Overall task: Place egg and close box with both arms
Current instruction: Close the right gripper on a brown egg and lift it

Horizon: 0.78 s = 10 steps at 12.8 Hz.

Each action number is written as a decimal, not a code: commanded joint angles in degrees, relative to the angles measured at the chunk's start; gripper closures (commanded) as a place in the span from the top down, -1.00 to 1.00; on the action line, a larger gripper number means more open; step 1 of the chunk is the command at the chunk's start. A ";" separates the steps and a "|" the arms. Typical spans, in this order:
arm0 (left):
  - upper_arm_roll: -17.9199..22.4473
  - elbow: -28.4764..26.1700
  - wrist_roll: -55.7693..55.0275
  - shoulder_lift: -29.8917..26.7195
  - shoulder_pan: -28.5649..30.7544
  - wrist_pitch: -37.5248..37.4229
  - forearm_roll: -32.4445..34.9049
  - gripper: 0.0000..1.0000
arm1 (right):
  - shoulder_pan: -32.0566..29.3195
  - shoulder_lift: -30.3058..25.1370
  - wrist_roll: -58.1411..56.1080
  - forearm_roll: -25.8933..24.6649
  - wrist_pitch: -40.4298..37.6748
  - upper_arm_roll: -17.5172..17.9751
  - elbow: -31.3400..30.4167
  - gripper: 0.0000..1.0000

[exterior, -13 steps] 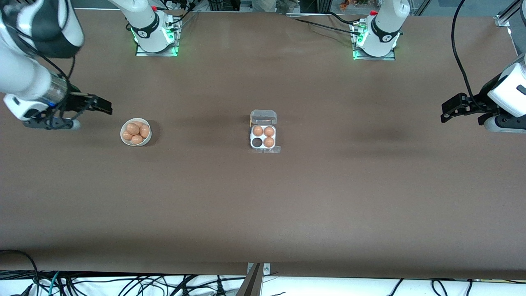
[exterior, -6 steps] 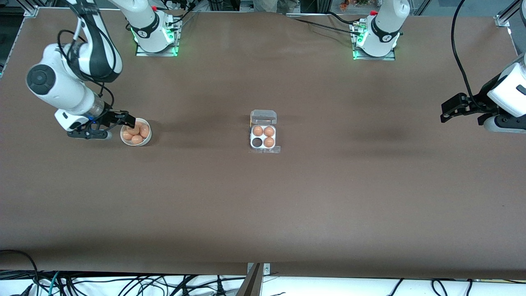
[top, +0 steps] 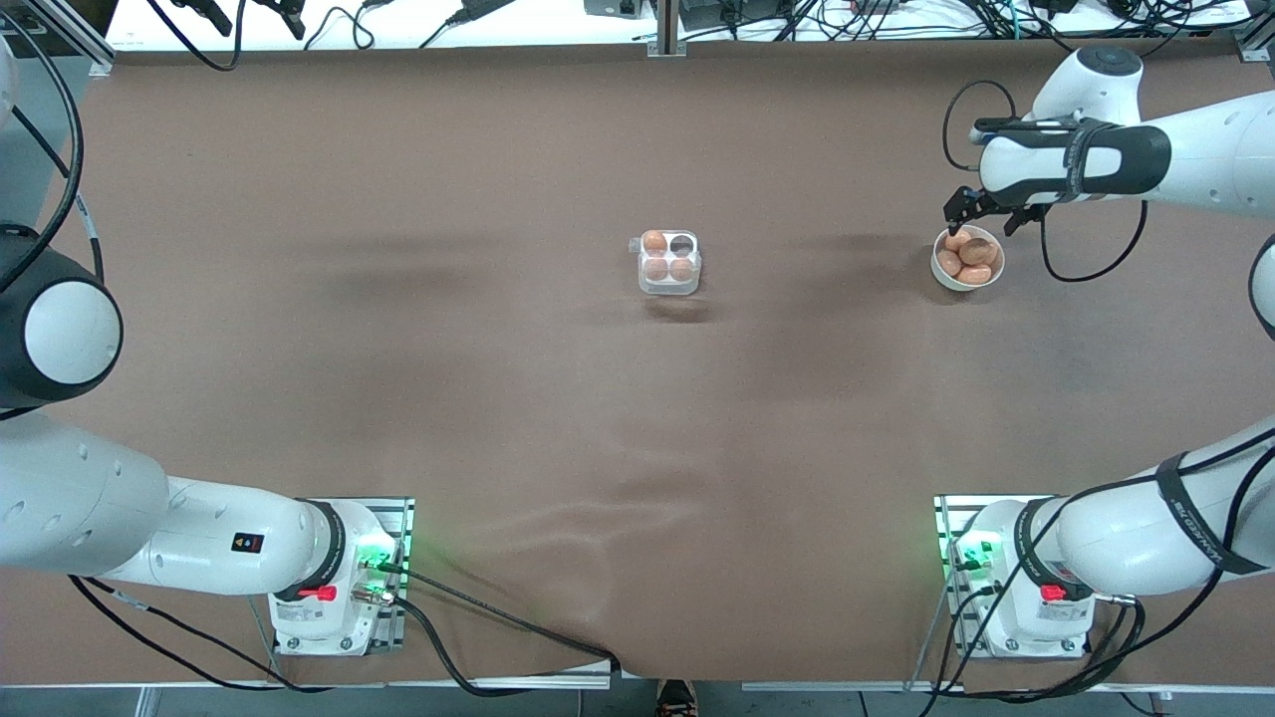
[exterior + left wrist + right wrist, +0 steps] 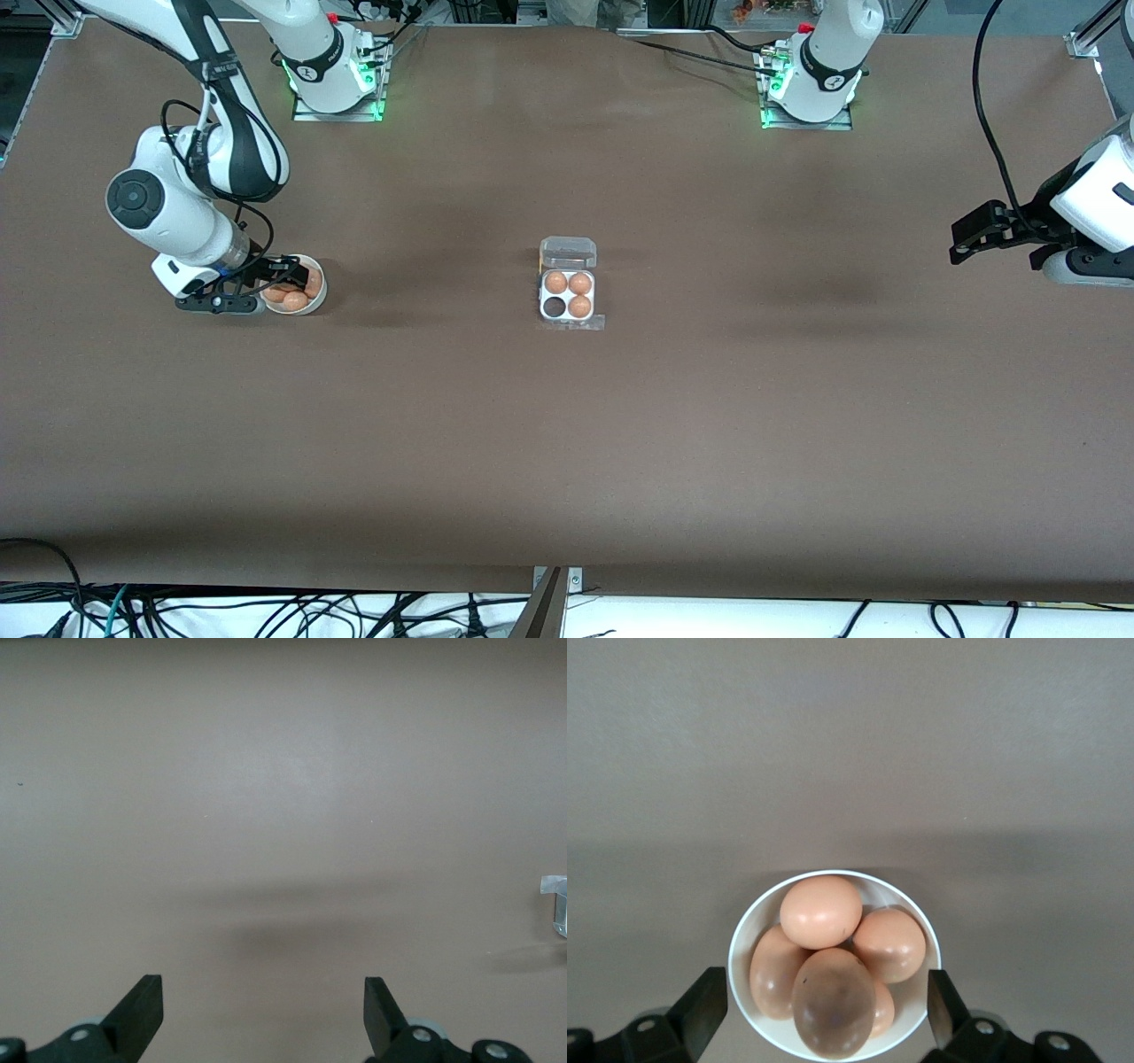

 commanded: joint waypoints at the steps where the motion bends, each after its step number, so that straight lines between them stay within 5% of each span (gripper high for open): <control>1: -0.02 1.07 0.12 0.26 0.12 -0.29 -0.26 1.00 | 0.26 -0.38 -1.08 0.45 3.67 -0.30 -2.91 1.00; 5: 0.07 1.07 0.20 0.35 0.12 -0.29 -0.26 1.00 | 0.26 0.06 -1.08 0.45 4.65 -0.30 -3.62 0.98; 6: 0.07 1.07 0.20 0.35 0.12 -0.29 -0.26 1.00 | 0.26 0.06 -1.08 0.45 4.65 -0.30 -3.62 0.84; 7: 0.07 1.07 0.20 0.35 0.12 -0.29 -0.26 1.00 | 0.26 0.06 -1.08 0.45 4.65 -0.30 -3.62 0.38; 8: 0.07 1.07 0.20 0.35 0.12 -0.29 -0.26 1.00 | 0.26 0.06 -1.08 0.45 4.65 -0.30 -3.62 -0.32; 10: 0.07 1.07 0.20 0.61 0.12 -0.21 -0.26 1.00 | 0.26 0.06 -0.99 0.45 4.56 -0.30 -3.62 -1.00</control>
